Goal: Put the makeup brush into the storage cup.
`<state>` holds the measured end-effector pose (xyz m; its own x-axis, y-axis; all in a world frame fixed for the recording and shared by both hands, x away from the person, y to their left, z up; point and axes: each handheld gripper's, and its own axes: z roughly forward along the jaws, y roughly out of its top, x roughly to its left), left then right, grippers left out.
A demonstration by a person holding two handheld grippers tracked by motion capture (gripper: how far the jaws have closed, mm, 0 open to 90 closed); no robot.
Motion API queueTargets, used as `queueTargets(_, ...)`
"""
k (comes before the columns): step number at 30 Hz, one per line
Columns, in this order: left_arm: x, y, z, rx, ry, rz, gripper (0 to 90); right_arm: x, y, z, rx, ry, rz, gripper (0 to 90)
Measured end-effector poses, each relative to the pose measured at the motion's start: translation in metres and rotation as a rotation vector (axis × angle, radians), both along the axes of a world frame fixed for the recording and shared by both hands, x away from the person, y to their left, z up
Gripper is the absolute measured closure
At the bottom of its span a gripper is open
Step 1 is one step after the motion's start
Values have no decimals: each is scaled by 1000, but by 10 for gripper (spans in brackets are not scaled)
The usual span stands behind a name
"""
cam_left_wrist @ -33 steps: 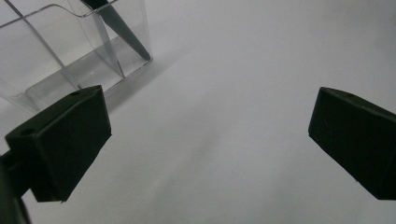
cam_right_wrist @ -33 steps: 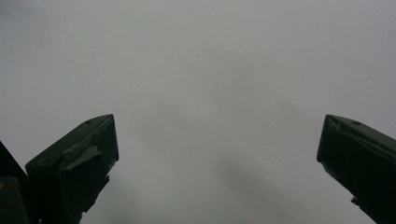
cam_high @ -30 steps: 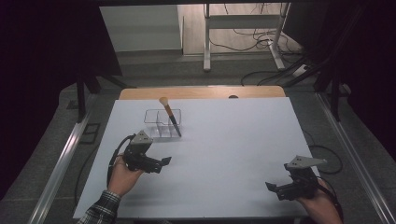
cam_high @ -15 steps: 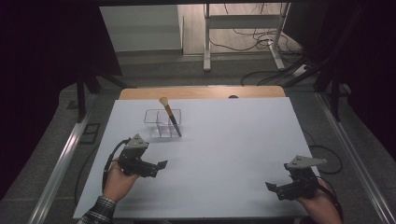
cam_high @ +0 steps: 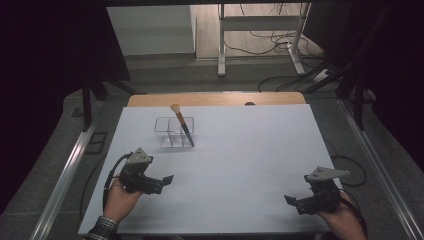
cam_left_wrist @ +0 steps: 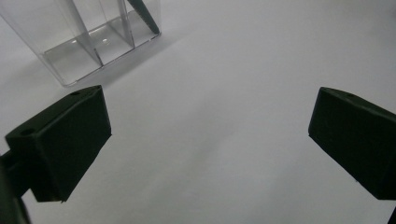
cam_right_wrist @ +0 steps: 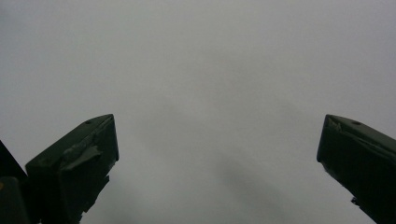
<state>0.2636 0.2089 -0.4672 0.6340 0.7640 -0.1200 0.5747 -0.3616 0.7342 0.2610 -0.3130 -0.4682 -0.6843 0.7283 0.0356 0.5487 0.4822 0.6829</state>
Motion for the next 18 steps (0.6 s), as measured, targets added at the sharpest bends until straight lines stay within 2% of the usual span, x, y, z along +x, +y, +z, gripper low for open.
queueTargets(8, -8, 5, -1, 18, 0, 9, 0, 0, 0, 0, 1, -2, 1, 0)
queueTargets(18, -16, 13, -2, 21, 2, 25, 0, 0, 0, 0, -3, -1, -1, 0)
